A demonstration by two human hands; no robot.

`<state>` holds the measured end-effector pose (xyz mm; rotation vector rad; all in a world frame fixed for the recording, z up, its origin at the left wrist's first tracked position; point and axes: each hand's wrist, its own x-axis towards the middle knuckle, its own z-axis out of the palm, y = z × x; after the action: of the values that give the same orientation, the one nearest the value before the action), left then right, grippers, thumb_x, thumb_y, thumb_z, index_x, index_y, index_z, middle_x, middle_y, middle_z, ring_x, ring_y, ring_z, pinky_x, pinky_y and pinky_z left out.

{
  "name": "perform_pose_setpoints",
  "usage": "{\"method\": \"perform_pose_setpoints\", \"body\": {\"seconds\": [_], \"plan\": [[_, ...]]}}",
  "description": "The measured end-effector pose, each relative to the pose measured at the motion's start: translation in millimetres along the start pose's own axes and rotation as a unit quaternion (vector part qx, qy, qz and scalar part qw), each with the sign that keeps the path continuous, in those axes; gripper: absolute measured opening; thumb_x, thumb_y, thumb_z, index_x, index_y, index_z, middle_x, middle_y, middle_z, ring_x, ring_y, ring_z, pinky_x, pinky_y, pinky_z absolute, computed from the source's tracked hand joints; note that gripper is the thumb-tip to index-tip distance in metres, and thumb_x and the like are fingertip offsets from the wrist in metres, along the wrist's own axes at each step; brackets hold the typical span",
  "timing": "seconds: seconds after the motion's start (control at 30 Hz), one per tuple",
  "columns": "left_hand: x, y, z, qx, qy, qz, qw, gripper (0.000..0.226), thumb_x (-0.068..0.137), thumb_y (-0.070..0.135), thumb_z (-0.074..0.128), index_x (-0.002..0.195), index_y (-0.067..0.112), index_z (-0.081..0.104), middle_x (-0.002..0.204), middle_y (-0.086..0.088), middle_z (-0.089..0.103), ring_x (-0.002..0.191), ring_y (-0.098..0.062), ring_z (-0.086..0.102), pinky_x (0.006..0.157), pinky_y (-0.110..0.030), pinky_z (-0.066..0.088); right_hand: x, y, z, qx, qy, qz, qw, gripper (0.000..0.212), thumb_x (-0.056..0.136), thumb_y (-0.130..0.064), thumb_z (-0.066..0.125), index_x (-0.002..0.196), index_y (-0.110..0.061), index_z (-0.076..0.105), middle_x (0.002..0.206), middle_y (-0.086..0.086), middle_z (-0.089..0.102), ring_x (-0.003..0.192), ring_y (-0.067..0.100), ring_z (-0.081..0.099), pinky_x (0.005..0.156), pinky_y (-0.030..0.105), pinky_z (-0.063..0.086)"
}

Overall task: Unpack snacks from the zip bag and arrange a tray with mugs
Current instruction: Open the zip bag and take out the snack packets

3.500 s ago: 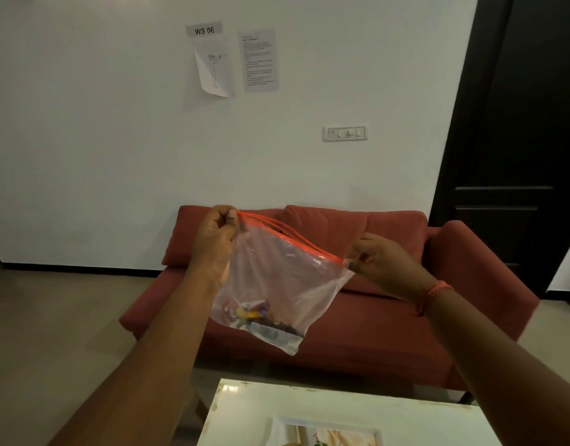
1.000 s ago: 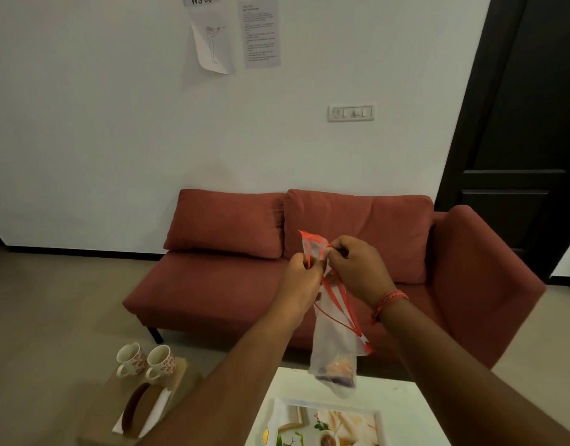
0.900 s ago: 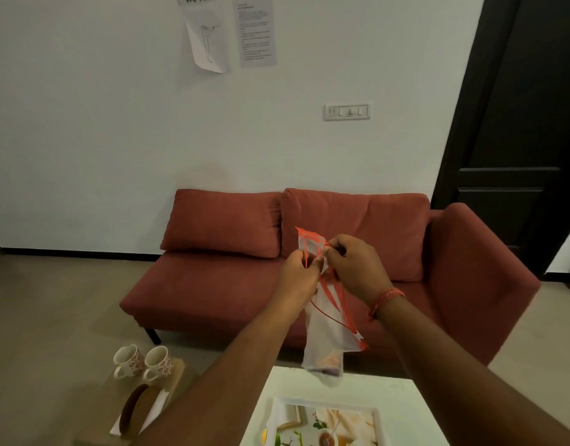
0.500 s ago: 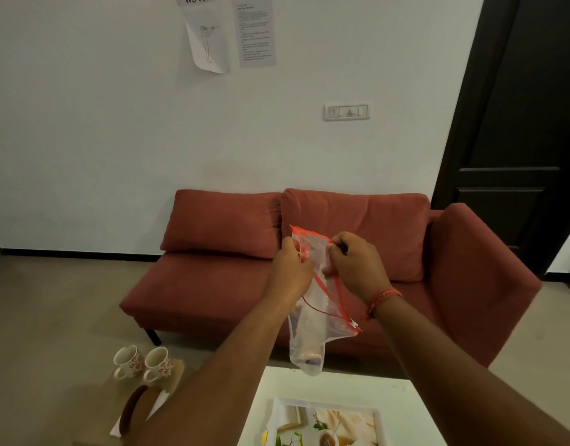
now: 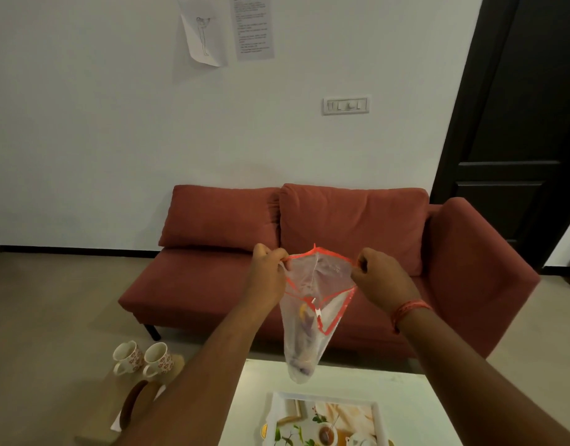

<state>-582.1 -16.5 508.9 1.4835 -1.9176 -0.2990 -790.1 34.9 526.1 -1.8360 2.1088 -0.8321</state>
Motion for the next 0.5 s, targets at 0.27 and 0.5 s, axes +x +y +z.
{"method": "perform_pose_setpoints", "body": {"seconds": [0.27, 0.5], "plan": [[-5.7, 9.6, 21.8, 0.031, -0.020, 0.130, 0.991, 0.019, 0.087, 0.016, 0.052, 0.085, 0.030, 0.064, 0.096, 0.001, 0.049, 0.092, -0.022, 0.048, 0.081, -0.036, 0.046, -29.2, -43.4, 17.9, -0.047, 0.057, -0.311, 0.947, 0.014, 0.092, -0.007, 0.059, 0.100, -0.018, 0.061, 0.103, 0.001, 0.060, 0.085, 0.012, 0.050, 0.076, 0.021, 0.045], [-9.9, 12.1, 8.1, -0.016, -0.052, 0.110, 0.992, 0.046, 0.082, -0.021, 0.038, 0.102, 0.007, 0.069, 0.097, -0.002, 0.044, 0.088, -0.018, 0.051, 0.076, -0.023, 0.047, -27.9, -28.1, 41.4, -0.228, -0.228, -0.246, 0.914, 0.026, 0.094, -0.007, 0.056, 0.119, -0.012, 0.063, 0.120, 0.010, 0.065, 0.106, 0.028, 0.063, 0.093, 0.038, 0.051]]}}
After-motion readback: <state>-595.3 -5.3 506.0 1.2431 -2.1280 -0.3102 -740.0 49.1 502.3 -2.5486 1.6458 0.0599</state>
